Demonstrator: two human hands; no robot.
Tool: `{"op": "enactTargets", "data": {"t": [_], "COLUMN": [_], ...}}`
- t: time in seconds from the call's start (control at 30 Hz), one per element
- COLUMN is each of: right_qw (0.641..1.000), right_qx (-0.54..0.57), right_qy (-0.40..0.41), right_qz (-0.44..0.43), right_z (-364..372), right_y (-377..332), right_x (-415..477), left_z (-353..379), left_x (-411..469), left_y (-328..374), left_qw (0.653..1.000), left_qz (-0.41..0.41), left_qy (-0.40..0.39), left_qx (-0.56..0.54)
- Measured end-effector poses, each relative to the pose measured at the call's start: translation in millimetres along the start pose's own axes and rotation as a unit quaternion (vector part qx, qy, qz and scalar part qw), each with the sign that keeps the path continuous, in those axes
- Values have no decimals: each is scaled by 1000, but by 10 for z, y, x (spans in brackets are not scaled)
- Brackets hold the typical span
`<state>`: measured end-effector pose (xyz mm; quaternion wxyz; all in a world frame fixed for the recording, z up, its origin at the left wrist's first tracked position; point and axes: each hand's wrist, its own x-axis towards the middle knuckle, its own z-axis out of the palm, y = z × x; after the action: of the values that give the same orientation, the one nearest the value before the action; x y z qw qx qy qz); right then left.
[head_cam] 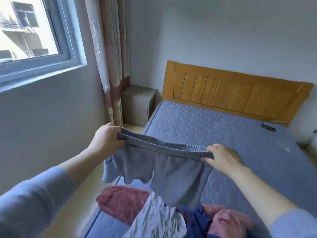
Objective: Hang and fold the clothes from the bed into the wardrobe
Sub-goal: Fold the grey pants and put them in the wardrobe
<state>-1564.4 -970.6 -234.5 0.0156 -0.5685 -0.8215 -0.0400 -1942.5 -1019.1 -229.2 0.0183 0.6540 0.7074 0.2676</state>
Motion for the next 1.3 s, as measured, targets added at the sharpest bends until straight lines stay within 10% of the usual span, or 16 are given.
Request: {"op": "enactTargets", "data": {"t": [0.87,1.3], "right_qw": [955,937], "right_qx": [-147,217], "right_qy": [245,242], "right_qz": [85,129], "right_z": [-1596,-1643], "right_y": [341,360], "right_x": [-53,-88], "left_z": [-1078,-1129], "left_x": [673,676], "left_y": [647,732], "left_qw": [982,984], "left_qz": [43,-43], "left_qy": [157,105], "left_qx": [93,-134]}}
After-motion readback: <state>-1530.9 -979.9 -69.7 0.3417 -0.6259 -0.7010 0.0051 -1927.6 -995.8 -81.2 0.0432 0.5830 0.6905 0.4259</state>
